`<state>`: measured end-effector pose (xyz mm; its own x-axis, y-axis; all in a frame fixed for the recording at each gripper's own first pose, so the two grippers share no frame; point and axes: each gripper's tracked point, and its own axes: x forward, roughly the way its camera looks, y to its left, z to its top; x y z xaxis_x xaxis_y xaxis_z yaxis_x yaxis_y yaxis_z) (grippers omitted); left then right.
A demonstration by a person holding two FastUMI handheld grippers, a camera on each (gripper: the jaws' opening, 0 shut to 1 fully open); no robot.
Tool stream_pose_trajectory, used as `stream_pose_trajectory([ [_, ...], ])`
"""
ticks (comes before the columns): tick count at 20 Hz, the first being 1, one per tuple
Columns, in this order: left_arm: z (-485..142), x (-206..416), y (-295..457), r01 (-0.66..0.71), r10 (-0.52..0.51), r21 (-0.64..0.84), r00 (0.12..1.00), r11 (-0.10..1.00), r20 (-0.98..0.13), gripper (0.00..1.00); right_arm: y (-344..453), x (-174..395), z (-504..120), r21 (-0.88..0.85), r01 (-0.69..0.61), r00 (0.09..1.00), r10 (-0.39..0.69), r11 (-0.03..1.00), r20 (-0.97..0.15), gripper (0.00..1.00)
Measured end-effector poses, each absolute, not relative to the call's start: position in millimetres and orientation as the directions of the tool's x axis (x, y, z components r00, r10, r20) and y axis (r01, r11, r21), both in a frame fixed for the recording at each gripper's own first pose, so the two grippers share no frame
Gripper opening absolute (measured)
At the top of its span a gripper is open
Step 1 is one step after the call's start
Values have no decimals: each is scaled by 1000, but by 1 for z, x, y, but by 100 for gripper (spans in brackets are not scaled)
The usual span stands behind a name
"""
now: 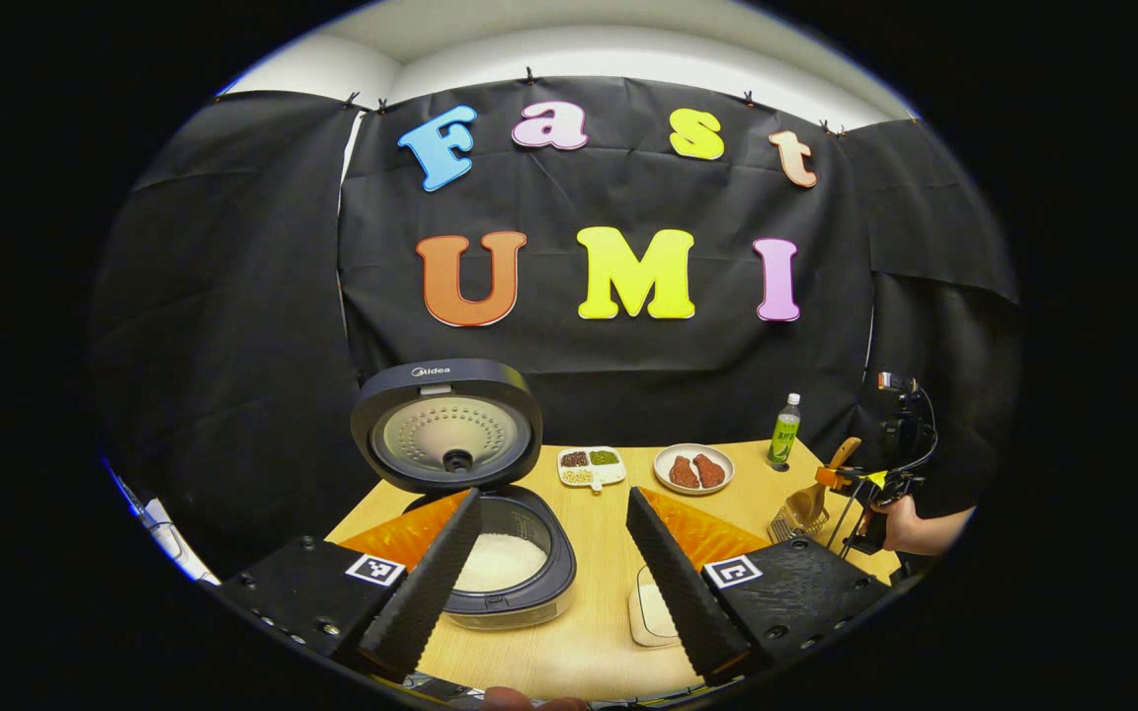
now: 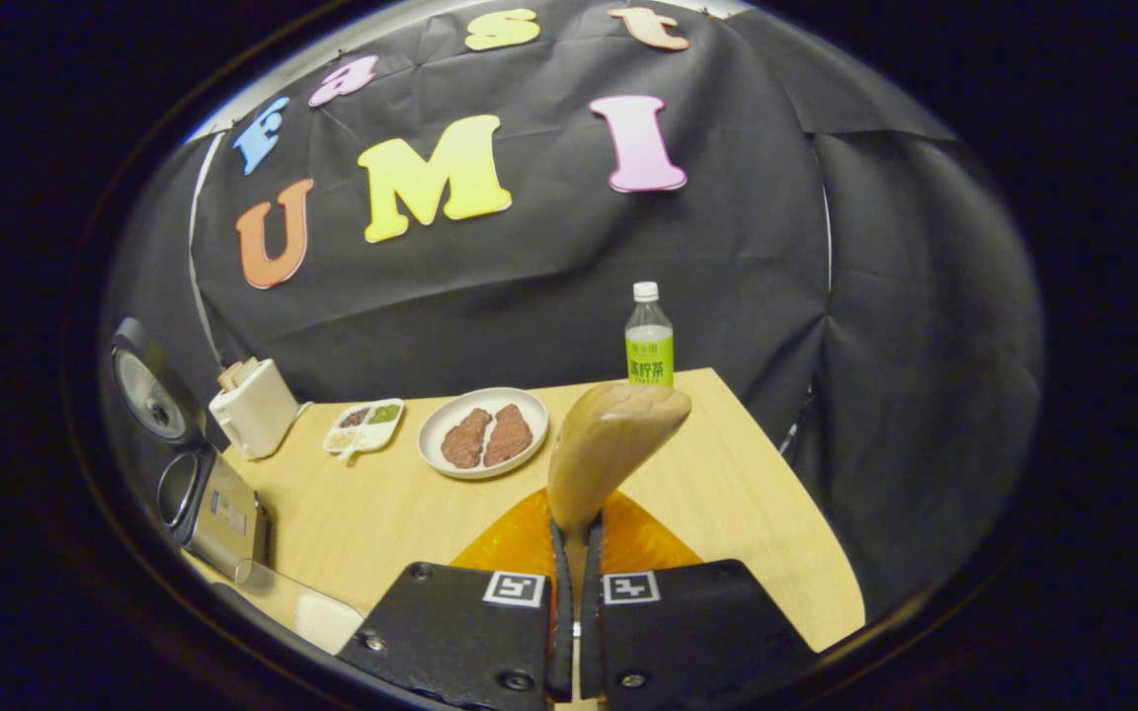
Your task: Close the left gripper, press the button to open the rice cooker; take a wooden spoon from the chopstick holder with the right hand, scoop a spoonful of rice and pour it into the rice cooker, then put the wooden spoon back into the chopstick holder.
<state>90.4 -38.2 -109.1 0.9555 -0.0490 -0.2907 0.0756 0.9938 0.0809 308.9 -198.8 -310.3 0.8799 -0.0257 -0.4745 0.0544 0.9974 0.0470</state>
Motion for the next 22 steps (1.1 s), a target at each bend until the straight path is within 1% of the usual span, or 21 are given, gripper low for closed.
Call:
stream_pose_trajectory([
  [5,-113,92,-42,77,-47,90,954,993,-296,95,-207,309,-326,111,78,877,-16,991,-481,12],
  [7,-115,90,-45,85,-53,93,951,992,-303,95,-208,307,-334,129,90,870,-15,988,-493,14],
  [11,-109,89,-51,92,-65,82,956,992,-285,95,-206,302,-319,110,54,884,4,992,-467,20],
  [12,-107,90,-52,93,-69,75,958,993,-278,95,-208,301,-312,95,48,890,1,994,-456,27],
  [13,-106,89,-53,96,-74,68,960,993,-271,95,-211,300,-304,85,53,896,-10,995,-444,37],
  [14,-104,90,-54,98,-78,60,961,993,-267,95,-213,296,-294,82,54,903,-14,995,-430,58],
  [15,-104,91,-57,101,-85,49,961,994,-262,95,-217,291,-282,71,61,909,-26,996,-415,65],
  [16,-102,92,-59,107,-93,41,962,993,-257,95,-221,290,-274,61,68,916,-38,996,-399,80],
  [17,-99,93,-62,113,-101,35,963,993,-249,95,-226,287,-262,56,81,923,-54,995,-381,85],
  [19,-92,93,-61,117,-105,35,966,993,-234,95,-232,280,-241,63,104,932,-76,993,-355,90],
  [20,-87,94,-60,115,-105,34,970,993,-221,95,-232,277,-229,61,110,937,-83,992,-339,100],
  [22,-73,98,-56,104,-95,30,975,994,-202,95,-232,269,-203,47,120,950,-101,992,-294,99],
])
